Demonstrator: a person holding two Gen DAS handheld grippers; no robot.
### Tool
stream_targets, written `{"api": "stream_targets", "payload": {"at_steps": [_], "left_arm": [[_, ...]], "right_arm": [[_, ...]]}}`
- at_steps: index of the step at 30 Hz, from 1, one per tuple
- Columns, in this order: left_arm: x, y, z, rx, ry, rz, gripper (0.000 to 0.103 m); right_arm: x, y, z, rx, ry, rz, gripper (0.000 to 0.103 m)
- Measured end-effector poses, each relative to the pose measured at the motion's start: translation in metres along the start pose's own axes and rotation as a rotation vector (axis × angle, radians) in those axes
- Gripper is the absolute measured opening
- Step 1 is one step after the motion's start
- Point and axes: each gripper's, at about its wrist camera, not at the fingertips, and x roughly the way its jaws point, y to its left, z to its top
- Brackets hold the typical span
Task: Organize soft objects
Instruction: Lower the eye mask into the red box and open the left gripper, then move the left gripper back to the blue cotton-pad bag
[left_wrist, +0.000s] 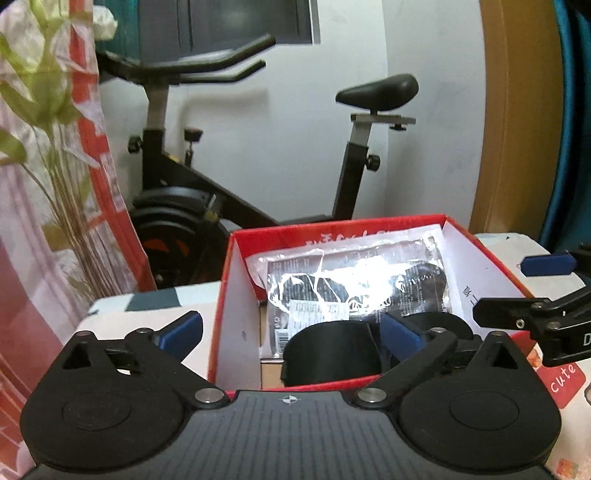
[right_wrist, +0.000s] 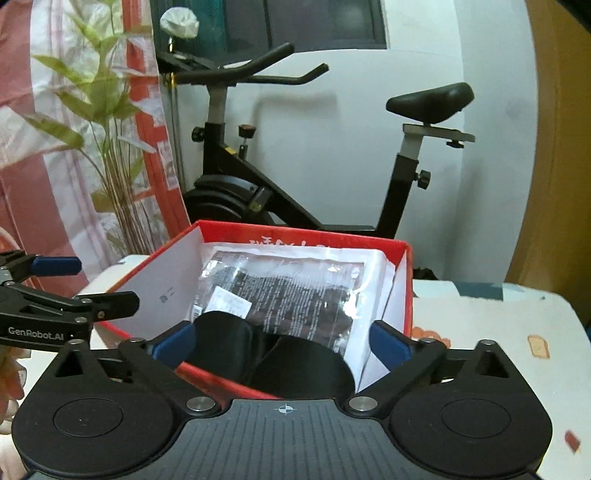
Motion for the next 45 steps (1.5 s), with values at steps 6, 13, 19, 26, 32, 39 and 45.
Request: {"api": "stream_targets", "payload": {"at_steps": [6,13,19,26,32,39,45], "left_arm": [[-0.024,-0.003,-0.007,0.008,-0.024,0.037,0.103],[-0.053,-0.004,-0.027,-0.028,-0.056,0.066,0.103],[-0.071,-0.005,-0.048,-0.053,-0.057,0.076,0.103],[-0.085,0.001,-0.074,-0.141,-0.043,0.078,0.103],[-0.092,0.003,-0.094,-0.182,-0.041,0.099,0.103],[-0.094,0.008,-0.111,-0.225,-0.014,0.097,0.103],[-0.093,0.01,-0.119,-0.241,-0.002,0.092,0.103]], "right_arm": [[-0.028,-0.001,-0.015,0.027,-0.056,-0.006,0.103],[-0.056,0.002,-0.03,0.072,-0.09,0.002,0.103],[-0.07,0.015,-0.054,0.078,-0.094,-0.001,0.103],[-0.072,0.026,-0.08,0.068,-0.085,-0.032,0.103],[-0.073,0.028,-0.099,0.109,-0.107,-0.002,0.103],[-0.071,0.038,-0.111,0.038,-0.106,-0.047,0.103],[-0.069,0.038,-0.119,0.053,-0.086,-0.046,0.103]]}}
